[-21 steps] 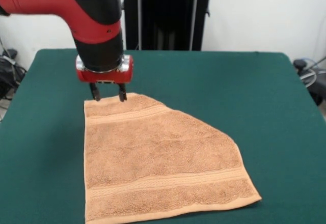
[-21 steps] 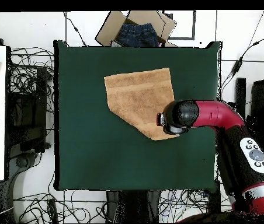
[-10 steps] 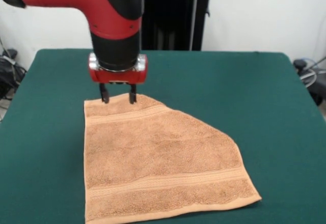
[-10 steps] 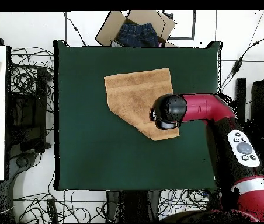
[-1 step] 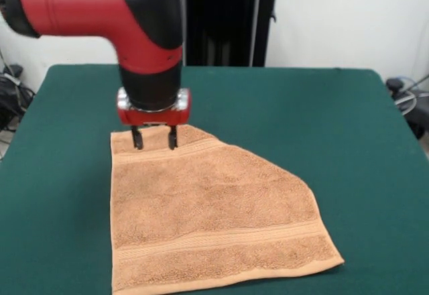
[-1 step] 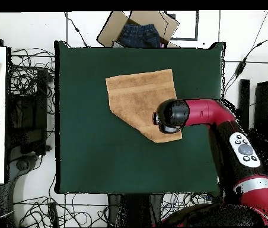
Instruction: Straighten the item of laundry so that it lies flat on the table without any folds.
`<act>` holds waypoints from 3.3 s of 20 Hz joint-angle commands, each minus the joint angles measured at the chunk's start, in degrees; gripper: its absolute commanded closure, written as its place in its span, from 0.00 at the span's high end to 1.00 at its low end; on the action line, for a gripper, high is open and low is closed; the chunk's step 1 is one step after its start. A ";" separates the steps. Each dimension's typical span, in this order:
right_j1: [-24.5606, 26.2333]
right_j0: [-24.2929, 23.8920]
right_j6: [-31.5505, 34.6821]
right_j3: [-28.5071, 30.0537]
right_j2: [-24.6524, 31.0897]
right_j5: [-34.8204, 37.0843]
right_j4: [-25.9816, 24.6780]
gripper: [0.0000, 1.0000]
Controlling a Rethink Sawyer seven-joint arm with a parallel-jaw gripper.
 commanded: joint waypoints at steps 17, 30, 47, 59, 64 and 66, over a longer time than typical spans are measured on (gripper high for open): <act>10.95 -3.49 -15.99 -7.44 1.08 -4.12 -1.62 1.00; 14.92 -0.45 -9.67 -7.71 -0.18 -14.78 -3.33 1.00; 15.21 -2.52 -11.92 -5.91 1.78 -18.13 -3.14 0.00; 14.98 -1.89 -11.13 -6.13 1.13 -16.69 -2.75 0.00; 14.11 -2.12 -11.31 -5.55 1.03 -15.42 -2.27 0.00; 14.16 -2.56 -12.30 -5.68 1.10 -14.60 -2.21 0.00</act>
